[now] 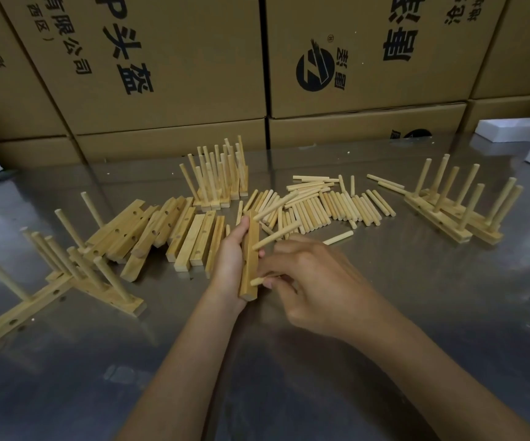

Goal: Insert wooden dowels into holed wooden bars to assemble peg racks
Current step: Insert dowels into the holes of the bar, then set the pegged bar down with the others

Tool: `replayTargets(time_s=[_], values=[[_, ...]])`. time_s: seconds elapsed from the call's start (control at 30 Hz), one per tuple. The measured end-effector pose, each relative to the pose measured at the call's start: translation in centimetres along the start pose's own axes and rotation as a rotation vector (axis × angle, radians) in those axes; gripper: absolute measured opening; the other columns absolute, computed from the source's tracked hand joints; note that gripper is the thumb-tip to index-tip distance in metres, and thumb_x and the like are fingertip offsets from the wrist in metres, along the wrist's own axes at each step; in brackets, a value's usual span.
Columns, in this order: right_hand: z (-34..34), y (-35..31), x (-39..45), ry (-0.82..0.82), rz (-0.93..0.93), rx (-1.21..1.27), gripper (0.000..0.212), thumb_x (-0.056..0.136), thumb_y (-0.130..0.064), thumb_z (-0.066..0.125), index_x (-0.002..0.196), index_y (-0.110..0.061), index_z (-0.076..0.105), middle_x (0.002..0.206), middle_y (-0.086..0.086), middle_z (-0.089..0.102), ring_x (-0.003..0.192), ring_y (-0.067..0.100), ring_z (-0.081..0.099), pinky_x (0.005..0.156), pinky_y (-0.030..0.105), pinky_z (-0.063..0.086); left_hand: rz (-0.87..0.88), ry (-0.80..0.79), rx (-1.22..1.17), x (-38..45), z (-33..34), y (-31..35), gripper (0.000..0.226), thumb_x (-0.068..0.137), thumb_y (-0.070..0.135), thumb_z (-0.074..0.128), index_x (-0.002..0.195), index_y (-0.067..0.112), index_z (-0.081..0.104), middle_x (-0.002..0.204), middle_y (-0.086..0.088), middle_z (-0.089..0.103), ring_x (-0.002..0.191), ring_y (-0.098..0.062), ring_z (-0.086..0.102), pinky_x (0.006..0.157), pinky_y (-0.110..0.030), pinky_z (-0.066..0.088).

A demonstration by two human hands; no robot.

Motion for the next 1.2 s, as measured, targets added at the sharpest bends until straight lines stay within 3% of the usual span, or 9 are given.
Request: replayTargets(time_s=[0.17,0.3,0.43,0.5,0.57,0.67,0.87,1.0,1.2], values=[[0.9,0.7,-0.1,0.028,0.139,0.187,0.008,0.09,-0.022,0.066,0.089,-0.024,0.074,0.077,-0.014,0.064,0.065,0.002,0.053,0.062,0.018,0.04,-0.017,0.009,-0.019,0.3,-0.1,-0.2,0.038,0.096,0.046,0.059,0.082,0.013,0.07,0.068,-0.002,0.058,0.054,-0.016,0.055,0.048,-0.027,0.047],[1.0,2.1,-0.4,0.138,0.33,0.435,0.011,0.081,-0.024,0.079,0.091,-0.027,0.076,0.077,-0.013,0.071,0.065,-0.004,0.061,0.057,0.009,0.042,-0.016,-0.039,-0.062,0.2,0.1,0.0,0.04,0.097,0.045,0.057,0.084,0.013,0.076,0.075,-0.003,0.067,0.064,-0.019,0.065,0.058,-0.03,0.055],[1.8,2.5,-0.2,0.147,0.489,0.867,0.026,0.078,-0.025,0.082,0.093,-0.022,0.061,0.072,0.0,0.072,0.056,0.008,0.064,0.052,0.023,0.051,-0.021,-0.021,-0.077,0.0,0.3,0.0,0.045,0.101,0.048,0.048,0.089,0.012,0.073,0.077,-0.004,0.064,0.066,-0.022,0.064,0.06,-0.032,0.054],[2.3,2.4,-0.4,0.136,0.481,0.696,0.033,0.075,-0.047,0.078,0.089,-0.027,0.057,0.074,-0.004,0.069,0.062,0.008,0.064,0.058,0.031,0.055,-0.033,0.033,-0.116,0.0,0.1,0.1,0.043,0.101,0.049,0.048,0.092,0.013,0.069,0.072,-0.003,0.058,0.063,-0.02,0.058,0.061,-0.033,0.052],[3.0,2.0,-0.7,0.077,0.424,0.405,0.037,0.074,-0.062,0.069,0.082,-0.028,0.058,0.07,-0.006,0.065,0.063,0.008,0.061,0.061,0.034,0.055,-0.015,0.072,-0.129,0.1,0.0,0.2,0.042,0.102,0.048,0.047,0.09,0.013,0.067,0.06,-0.001,0.054,0.046,-0.015,0.053,0.045,-0.024,0.048],[3.9,1.4,-0.9,0.095,0.374,0.357,0.031,0.083,-0.053,0.068,0.073,-0.024,0.061,0.058,-0.006,0.061,0.053,0.007,0.055,0.052,0.024,0.045,-0.004,0.082,-0.132,0.1,0.0,0.2,0.042,0.102,0.048,0.047,0.082,0.014,0.063,0.049,0.0,0.051,0.034,-0.012,0.046,0.034,-0.018,0.039],[2.9,3.9,-0.4,0.328,0.604,0.504,0.028,0.072,-0.034,0.072,0.057,-0.017,0.057,0.046,-0.012,0.05,0.046,0.004,0.043,0.046,0.016,0.033,0.136,-0.086,-0.083,0.2,0.6,0.8,0.04,0.104,0.046,0.043,0.103,0.013,0.066,0.073,-0.004,0.071,0.067,-0.017,0.07,0.06,-0.029,0.058],[0.7,7.3,2.2,0.452,0.688,0.454,0.029,0.074,-0.03,0.07,0.052,-0.016,0.057,0.041,-0.013,0.049,0.043,0.002,0.043,0.044,0.014,0.032,0.1,-0.106,-0.052,0.4,0.9,0.8,0.041,0.105,0.043,0.04,0.127,0.01,0.05,0.1,-0.02,0.071,0.09,-0.029,0.07,0.074,-0.036,0.058],[0.9,12.9,10.9,0.341,0.74,0.187,0.036,0.079,-0.038,0.07,0.052,-0.021,0.053,0.044,-0.01,0.047,0.042,0.007,0.045,0.044,0.023,0.03,-0.023,-0.142,-0.14,1.2,0.3,0.7,0.042,0.104,0.034,0.045,0.132,0.003,0.054,0.103,-0.021,0.068,0.09,-0.029,0.069,0.071,-0.034,0.059]])
Point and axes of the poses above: each hand's wrist, its own x-axis towards the middle knuckle, its own z-axis out of the palm, y = z × x, the point moved 5 cm from there along x, towards the middle knuckle
